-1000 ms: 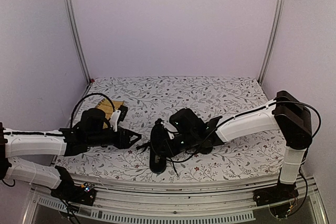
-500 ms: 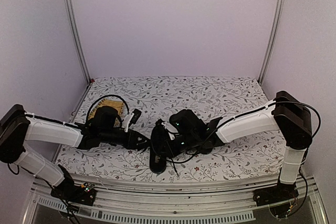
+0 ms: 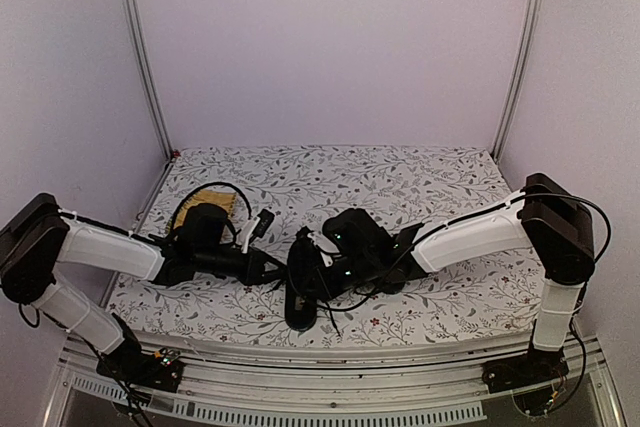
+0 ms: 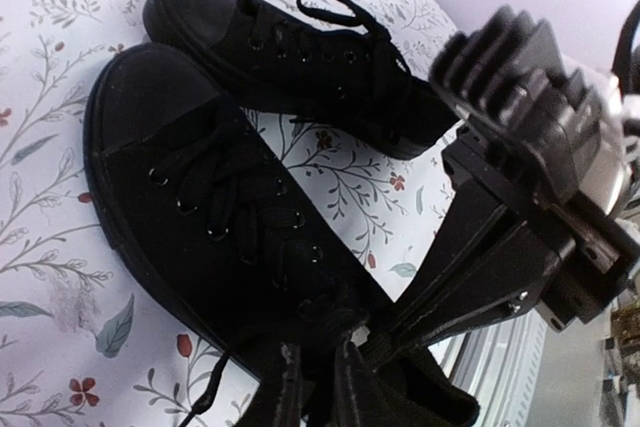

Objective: Tie the shoes
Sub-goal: Cross the half-tied shoelace with the shoelace loop.

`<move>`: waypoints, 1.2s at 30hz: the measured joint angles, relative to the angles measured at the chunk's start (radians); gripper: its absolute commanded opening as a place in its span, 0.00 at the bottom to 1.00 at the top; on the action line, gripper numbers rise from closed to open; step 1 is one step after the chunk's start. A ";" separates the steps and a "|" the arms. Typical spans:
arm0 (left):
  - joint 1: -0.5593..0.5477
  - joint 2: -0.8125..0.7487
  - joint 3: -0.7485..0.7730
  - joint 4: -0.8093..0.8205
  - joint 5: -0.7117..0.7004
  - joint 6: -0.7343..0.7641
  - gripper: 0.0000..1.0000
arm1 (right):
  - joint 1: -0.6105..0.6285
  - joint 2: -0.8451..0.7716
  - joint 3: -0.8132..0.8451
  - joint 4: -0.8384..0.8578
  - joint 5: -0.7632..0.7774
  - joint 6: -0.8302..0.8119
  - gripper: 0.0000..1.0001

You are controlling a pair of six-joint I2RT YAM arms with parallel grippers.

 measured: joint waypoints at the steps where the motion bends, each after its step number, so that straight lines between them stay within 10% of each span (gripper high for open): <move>1: 0.000 0.002 0.000 0.005 0.001 -0.005 0.09 | 0.000 0.000 0.000 0.000 0.000 0.000 0.02; 17: 0.000 0.037 -0.038 0.093 0.016 -0.058 0.25 | 0.000 0.000 0.002 0.008 0.006 0.027 0.02; 36: -0.002 0.081 -0.078 0.209 0.052 -0.115 0.00 | 0.000 0.002 0.042 0.024 0.032 0.052 0.02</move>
